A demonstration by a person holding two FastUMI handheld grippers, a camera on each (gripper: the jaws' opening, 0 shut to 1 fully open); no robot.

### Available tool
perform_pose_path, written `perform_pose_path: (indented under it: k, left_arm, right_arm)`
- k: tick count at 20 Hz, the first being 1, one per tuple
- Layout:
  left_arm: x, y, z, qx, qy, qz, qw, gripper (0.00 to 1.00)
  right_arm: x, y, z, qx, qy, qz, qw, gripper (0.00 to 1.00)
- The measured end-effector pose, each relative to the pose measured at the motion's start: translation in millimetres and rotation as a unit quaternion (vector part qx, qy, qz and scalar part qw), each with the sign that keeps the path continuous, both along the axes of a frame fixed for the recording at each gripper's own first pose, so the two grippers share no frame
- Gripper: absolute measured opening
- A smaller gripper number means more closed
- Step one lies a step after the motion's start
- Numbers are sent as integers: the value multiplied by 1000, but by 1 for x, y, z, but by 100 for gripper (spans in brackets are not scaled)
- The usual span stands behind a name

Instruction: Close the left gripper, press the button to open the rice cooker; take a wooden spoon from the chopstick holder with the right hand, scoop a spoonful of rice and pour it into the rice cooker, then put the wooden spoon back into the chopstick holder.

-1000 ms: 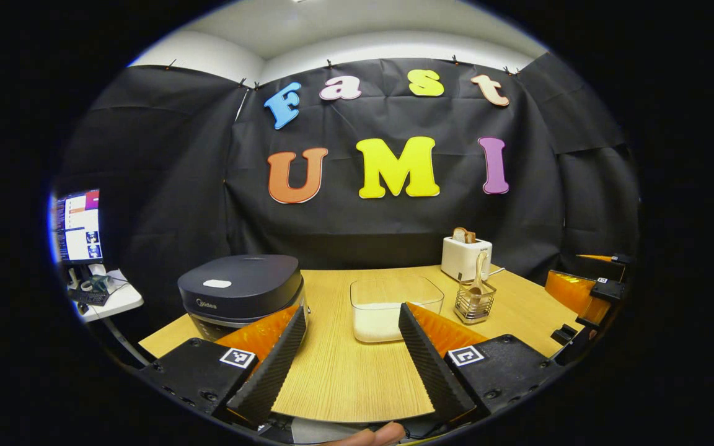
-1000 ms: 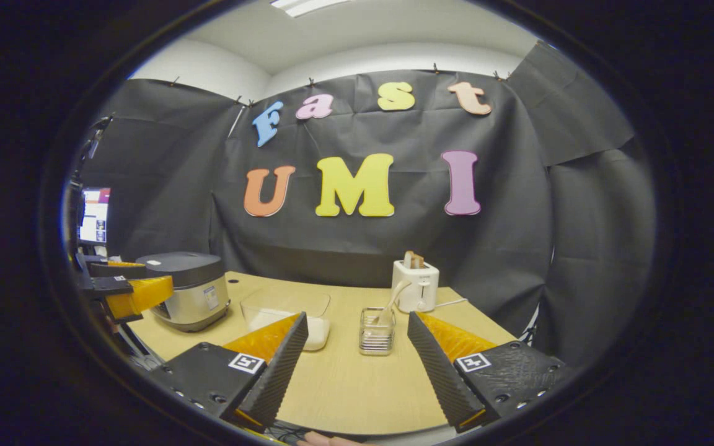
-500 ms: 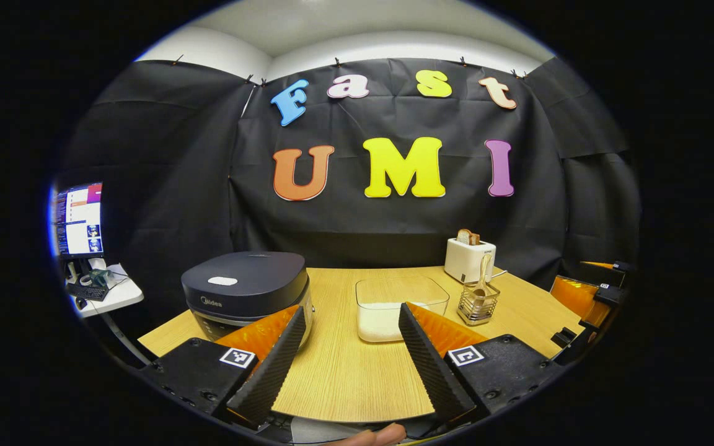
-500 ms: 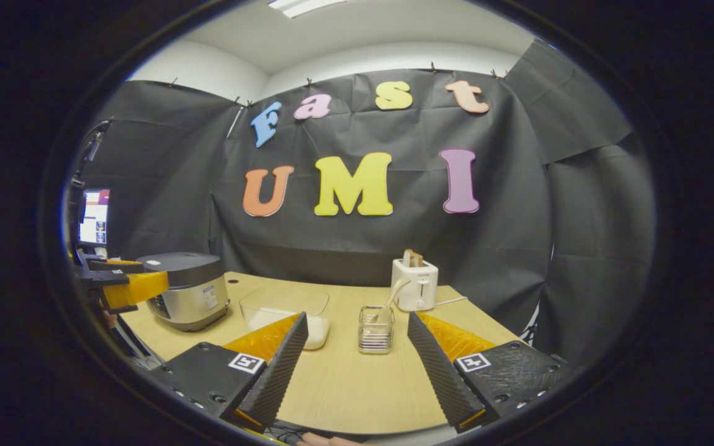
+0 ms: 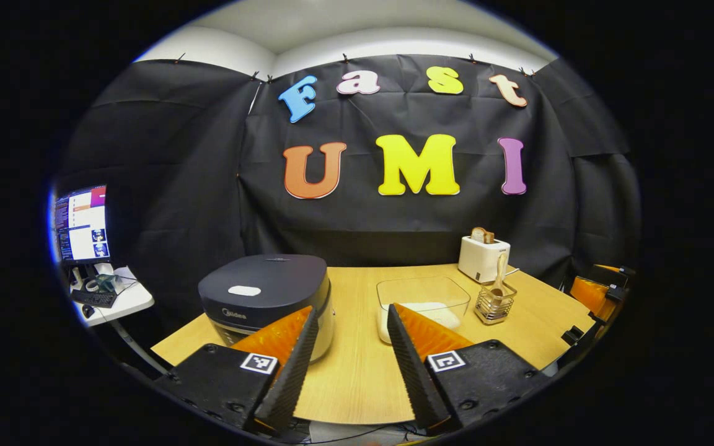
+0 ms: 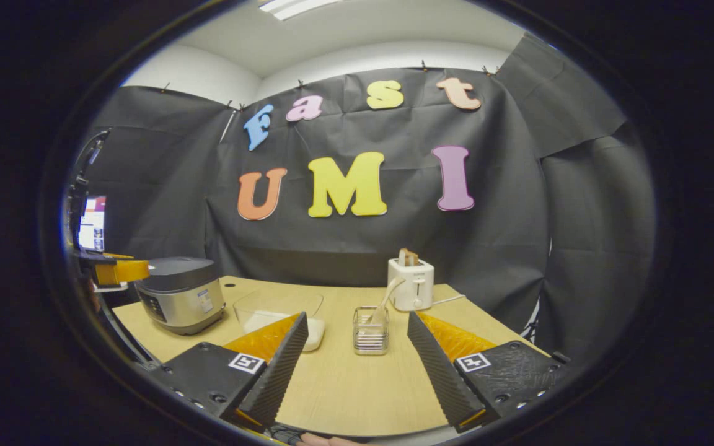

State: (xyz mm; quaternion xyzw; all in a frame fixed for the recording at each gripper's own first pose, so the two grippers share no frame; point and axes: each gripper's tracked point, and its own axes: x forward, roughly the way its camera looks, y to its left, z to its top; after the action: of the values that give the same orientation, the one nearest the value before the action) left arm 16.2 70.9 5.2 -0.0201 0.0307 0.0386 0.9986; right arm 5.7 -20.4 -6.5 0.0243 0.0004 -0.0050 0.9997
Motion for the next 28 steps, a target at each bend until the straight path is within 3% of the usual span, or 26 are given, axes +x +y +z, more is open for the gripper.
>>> perform_pose_path:
  k: [1, 2, 4, 7, 11, 14, 17, 28]
  left_arm:
    - [3, 12, 1, 6, 5, 6, 1000, 60]
    - [6, 25, 2, 11, 12, 12, 1000, 60]
    - [11, 45, 4, 12, 28, 18, 999, 40]
    - [22, 71, 9, 14, 48, 19, 999, 21]
    - [42, 99, 2, 11, 95, 19, 995, 3]
    - [56, 117, -12, 6, 132, 20, 991, 3]
    - [63, 124, -26, -21, 161, 13, 987, 3]
    - [66, 131, -41, -37, 200, 2, 979, 3]
  right_arm:
    - [0, -3, 0, 1, -1, -2, 1000, 96]
    - [-1, -5, 0, 3, -3, -4, 1000, 96]
    - [-1, -11, 0, 7, -5, -8, 1000, 96]
    - [1, -15, -5, 14, 0, -8, 1000, 96]
    - [-1, -17, -5, 16, -1, -6, 1000, 93]
    - [-1, -19, -7, 15, -3, -4, 1000, 96]
    - [-1, -22, -9, 17, 0, -5, 1000, 93]
    - [0, -27, -19, 33, 7, -3, 999, 96]
